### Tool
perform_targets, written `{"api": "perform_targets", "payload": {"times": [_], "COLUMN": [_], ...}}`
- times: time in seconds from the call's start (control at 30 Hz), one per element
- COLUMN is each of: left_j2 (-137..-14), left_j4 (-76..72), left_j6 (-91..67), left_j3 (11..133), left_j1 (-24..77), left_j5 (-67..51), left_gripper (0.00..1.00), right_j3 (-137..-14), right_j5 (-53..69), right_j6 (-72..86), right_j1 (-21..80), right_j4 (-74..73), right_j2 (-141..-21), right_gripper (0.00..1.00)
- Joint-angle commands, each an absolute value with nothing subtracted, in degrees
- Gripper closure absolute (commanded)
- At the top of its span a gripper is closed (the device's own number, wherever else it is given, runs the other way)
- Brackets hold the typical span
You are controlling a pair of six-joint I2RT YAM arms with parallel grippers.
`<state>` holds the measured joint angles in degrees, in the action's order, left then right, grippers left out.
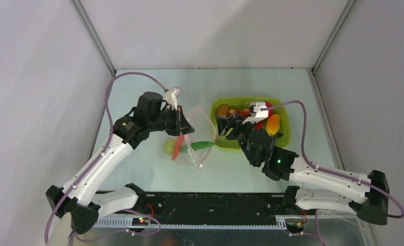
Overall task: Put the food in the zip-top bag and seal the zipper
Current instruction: Adjust the zipper food storage bag at the center of the board.
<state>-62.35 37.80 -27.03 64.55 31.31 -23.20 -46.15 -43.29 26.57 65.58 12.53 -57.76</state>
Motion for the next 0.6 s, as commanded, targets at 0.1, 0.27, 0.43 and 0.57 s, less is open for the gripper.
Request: {"api": "perform_targets", "payload": {"times": [0.1, 0.27, 0.43, 0.57], "left_j2": [-61.91, -61.71, -61.35, -60.82], "left_j4": [35.71, 35.73, 35.73, 35.93], "left_j6": [-27.69, -27.67, -27.57, -27.54], "left_j3": [64.40, 64.51, 64.51, 64.56], "left_j1": [30.75, 30.72, 30.76, 30.68], "left_j5": [-25.21, -25.03, -25.14, -24.58], "left_gripper": [1.00, 1.00, 1.00, 1.00], "right_j3": [-46.76, -48.06, -49.02, -51.10], "right_j5": [-30.93, -27.56, -24.63, -25.27], "right_j6": [27.36, 26.99, 27.94, 29.61], "right_j1": [63.06, 62.13, 61.12, 60.98], "right_j4": [4.30, 1.24, 0.42, -3.37], "right_j2": [-58.01, -61.64, -64.76, -67.01], "right_gripper": [0.40, 0.40, 0.43, 0.72]}}
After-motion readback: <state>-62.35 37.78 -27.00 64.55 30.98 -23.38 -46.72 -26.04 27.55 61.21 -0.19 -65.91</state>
